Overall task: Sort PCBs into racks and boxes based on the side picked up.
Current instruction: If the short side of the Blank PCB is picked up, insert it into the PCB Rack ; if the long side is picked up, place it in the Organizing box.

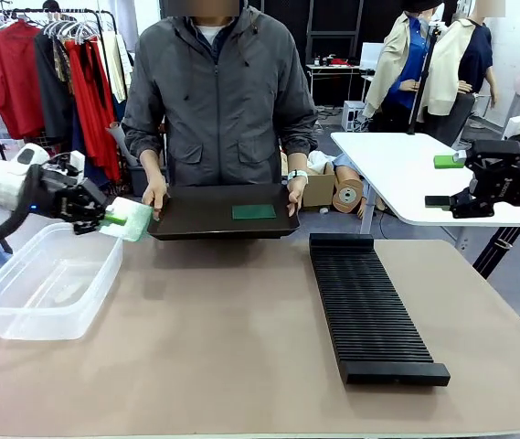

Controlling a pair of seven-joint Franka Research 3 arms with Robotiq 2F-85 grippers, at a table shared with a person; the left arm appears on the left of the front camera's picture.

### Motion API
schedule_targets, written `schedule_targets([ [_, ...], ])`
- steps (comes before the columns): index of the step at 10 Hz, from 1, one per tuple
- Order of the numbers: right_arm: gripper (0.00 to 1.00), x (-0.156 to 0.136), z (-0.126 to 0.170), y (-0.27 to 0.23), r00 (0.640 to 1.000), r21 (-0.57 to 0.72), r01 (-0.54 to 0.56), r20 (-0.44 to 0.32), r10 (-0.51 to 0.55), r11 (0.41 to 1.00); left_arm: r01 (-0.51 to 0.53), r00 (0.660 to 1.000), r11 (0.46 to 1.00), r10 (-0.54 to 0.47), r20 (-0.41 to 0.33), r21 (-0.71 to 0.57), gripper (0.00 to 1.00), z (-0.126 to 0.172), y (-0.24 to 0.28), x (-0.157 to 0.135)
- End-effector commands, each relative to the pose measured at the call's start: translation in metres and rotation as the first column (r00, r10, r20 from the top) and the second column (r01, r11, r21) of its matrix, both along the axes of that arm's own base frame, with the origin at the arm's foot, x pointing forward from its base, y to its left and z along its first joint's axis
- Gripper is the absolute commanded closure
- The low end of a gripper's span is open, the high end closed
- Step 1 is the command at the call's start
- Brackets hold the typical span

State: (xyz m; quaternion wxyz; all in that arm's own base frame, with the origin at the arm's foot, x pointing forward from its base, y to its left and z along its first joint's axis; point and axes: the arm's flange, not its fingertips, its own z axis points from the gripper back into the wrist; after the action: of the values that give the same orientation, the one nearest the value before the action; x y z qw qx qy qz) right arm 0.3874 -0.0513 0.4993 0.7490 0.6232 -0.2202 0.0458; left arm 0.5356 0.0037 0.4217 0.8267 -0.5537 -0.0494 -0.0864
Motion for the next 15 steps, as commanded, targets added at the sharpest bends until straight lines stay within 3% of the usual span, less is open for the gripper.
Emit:
schedule_targets([
  [1, 0.0, 0.0, 0.004, 0.001, 1.0, 0.016, 0.004, -0.015, -0.004, 1.0, 0.027, 1.0, 0.989, -0.029, 0.012, 0.142, 1.0, 0.023, 0.024, 0.004],
  [4, 0.0, 0.0, 0.004, 0.001, 1.0, 0.016, 0.004, -0.015, -0.004, 1.0, 0.018, 0.998, 0.937, -0.036, 0.046, 0.349, 1.0, 0.041, 0.058, 0.006],
  [7, 0.0, 0.0, 0.004, 0.001, 1.0, 0.016, 0.004, -0.015, -0.004, 1.0, -0.016, 0.999, 0.824, -0.007, 0.039, 0.566, 1.0, 0.036, 0.062, 0.013],
  [10, 0.0, 0.0, 0.004, 0.001, 1.0, 0.016, 0.004, -0.015, -0.004, 1.0, -0.06, 0.998, 0.797, 0.04, 0.047, 0.602, 1.0, 0.018, 0.053, 0.026],
  [11, 0.0, 0.0, 0.004, 0.001, 1.0, 0.016, 0.004, -0.015, -0.004, 1.0, -0.039, 0.999, 0.809, 0.028, 0.028, 0.586, 1.0, 0.008, 0.048, 0.029],
  [15, 0.0, 0.0, 0.004, 0.001, 1.0, 0.016, 0.004, -0.015, -0.004, 1.0, -0.006, 0.998, 0.768, 0.041, -0.04, 0.64, 1.0, -0.036, 0.036, 0.039],
])
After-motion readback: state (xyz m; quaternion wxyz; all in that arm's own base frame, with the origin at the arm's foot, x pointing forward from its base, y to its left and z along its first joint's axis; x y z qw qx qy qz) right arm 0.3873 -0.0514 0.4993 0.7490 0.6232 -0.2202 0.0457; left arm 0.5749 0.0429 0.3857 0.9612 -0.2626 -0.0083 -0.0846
